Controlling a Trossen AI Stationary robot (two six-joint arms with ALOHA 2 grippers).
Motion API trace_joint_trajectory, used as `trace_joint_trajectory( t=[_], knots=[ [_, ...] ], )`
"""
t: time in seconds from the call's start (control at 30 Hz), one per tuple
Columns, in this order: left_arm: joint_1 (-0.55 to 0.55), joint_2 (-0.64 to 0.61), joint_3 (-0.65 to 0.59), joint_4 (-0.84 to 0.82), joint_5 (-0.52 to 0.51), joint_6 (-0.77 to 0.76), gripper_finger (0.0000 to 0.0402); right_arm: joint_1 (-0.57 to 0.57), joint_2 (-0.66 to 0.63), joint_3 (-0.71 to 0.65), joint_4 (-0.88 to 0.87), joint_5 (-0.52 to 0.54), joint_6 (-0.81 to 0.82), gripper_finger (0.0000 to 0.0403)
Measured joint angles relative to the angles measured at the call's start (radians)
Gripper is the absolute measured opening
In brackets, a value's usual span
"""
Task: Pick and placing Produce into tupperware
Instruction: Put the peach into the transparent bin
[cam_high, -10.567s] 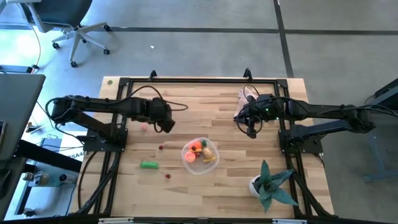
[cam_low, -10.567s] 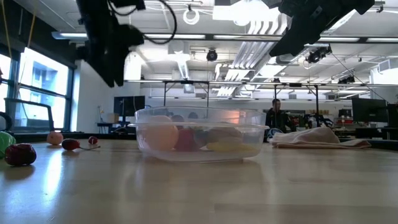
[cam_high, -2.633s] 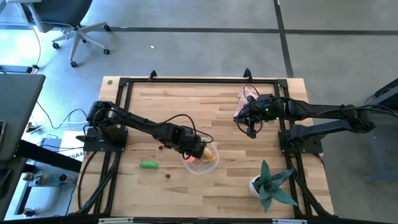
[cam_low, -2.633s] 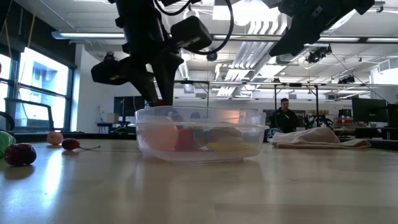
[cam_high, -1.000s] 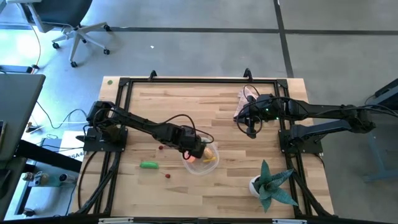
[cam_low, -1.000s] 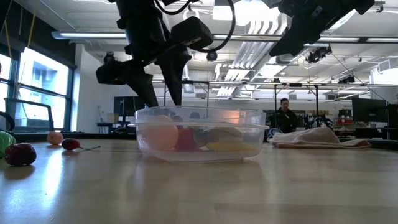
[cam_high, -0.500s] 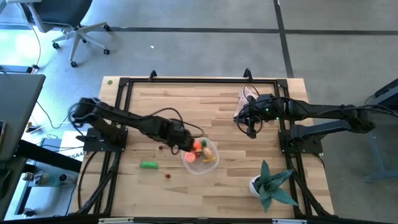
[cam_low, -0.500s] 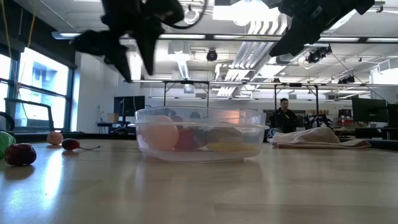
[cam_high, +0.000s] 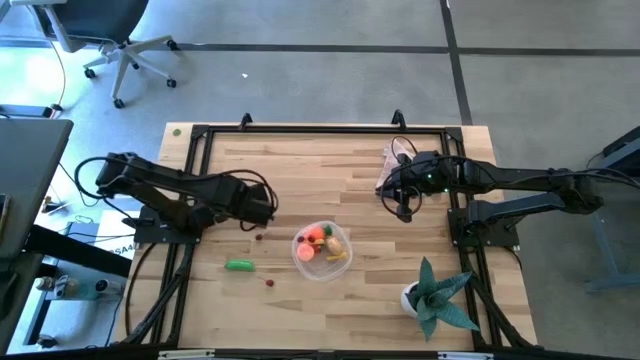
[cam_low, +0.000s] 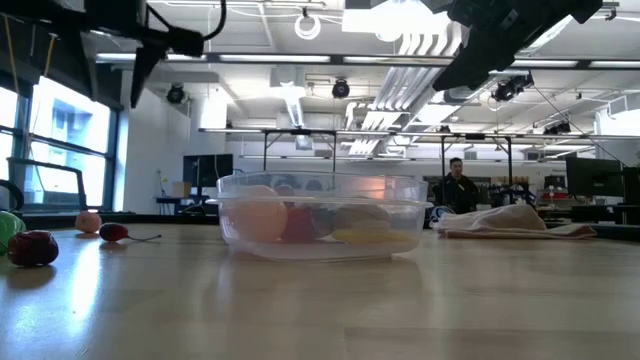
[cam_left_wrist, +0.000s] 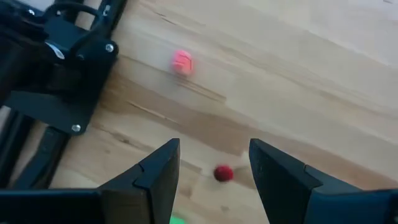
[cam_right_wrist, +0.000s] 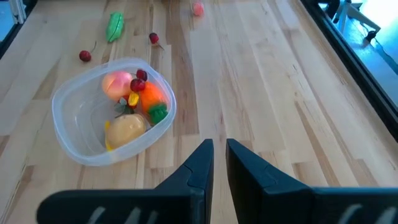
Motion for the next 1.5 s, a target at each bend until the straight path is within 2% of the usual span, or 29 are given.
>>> trace_joint_trajectory(
  t=[0.2, 0.3, 0.73, 0.9, 1.13, 1.5],
  knots=[
    [0.033, 0.002, -0.108, 0.033, -0.009, -0.044, 0.0184, 0.000, 0.000, 0.000, 0.003, 0.000, 0.000, 0.0032],
    [0.093, -0.007, -0.165, 0.109, 0.033, -0.024, 0.0184, 0.000, 0.000, 0.000, 0.001, 0.000, 0.000, 0.0032],
    [0.430, -0.182, -0.398, 0.369, 0.178, 0.420, 0.0184, 0.000, 0.000, 0.000, 0.002, 0.000, 0.000, 0.0032],
    [0.510, -0.254, -0.503, 0.450, 0.253, 0.510, 0.0184, 0.000, 0.000, 0.000, 0.002, 0.000, 0.000, 0.0032],
    [0.572, -0.308, -0.622, 0.524, 0.272, 0.549, 0.0184, 0.000, 0.000, 0.000, 0.003, 0.000, 0.000, 0.0032],
    [0.668, -0.310, -0.718, 0.652, 0.277, 0.682, 0.0184, 0.000, 0.000, 0.000, 0.002, 0.000, 0.000, 0.0032]
  ],
)
